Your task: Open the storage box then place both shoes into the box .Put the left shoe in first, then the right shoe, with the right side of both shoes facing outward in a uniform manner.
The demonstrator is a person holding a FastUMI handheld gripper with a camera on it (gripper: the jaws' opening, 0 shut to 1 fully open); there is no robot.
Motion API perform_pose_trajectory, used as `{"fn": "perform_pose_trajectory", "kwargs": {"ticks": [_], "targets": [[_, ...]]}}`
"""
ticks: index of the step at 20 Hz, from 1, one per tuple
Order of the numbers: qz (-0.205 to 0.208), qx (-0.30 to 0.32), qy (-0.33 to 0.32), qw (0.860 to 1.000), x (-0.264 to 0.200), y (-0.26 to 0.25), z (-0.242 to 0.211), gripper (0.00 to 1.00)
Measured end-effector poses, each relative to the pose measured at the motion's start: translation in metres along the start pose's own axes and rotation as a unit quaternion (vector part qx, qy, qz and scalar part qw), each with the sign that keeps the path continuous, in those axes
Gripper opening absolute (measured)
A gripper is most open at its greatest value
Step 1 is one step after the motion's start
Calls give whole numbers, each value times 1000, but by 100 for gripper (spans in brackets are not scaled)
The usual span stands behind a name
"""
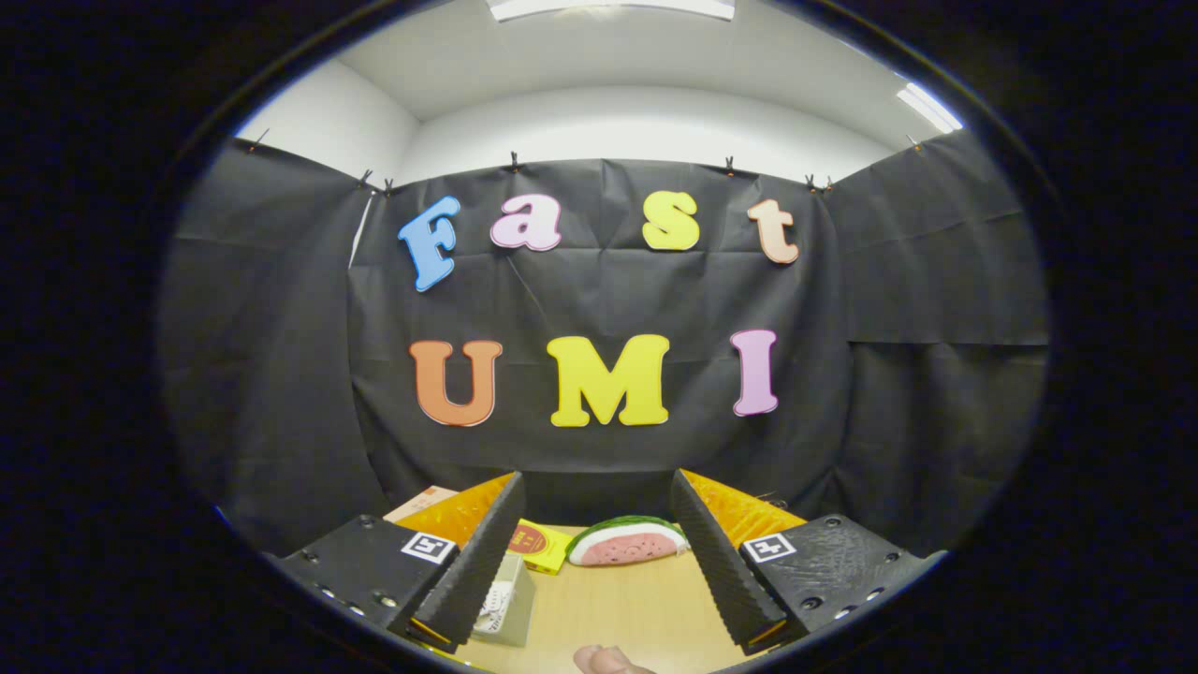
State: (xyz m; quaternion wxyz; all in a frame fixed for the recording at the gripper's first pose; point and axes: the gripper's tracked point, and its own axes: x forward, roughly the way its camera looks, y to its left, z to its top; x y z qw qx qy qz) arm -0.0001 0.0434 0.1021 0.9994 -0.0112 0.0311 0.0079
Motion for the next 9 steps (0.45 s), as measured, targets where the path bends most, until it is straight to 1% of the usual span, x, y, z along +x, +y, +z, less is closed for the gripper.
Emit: {"fn": "perform_pose_trajectory", "kwargs": {"ticks": [9], "targets": [[7, 7, 3, 1000, 5, 0, -3, 95]]}}
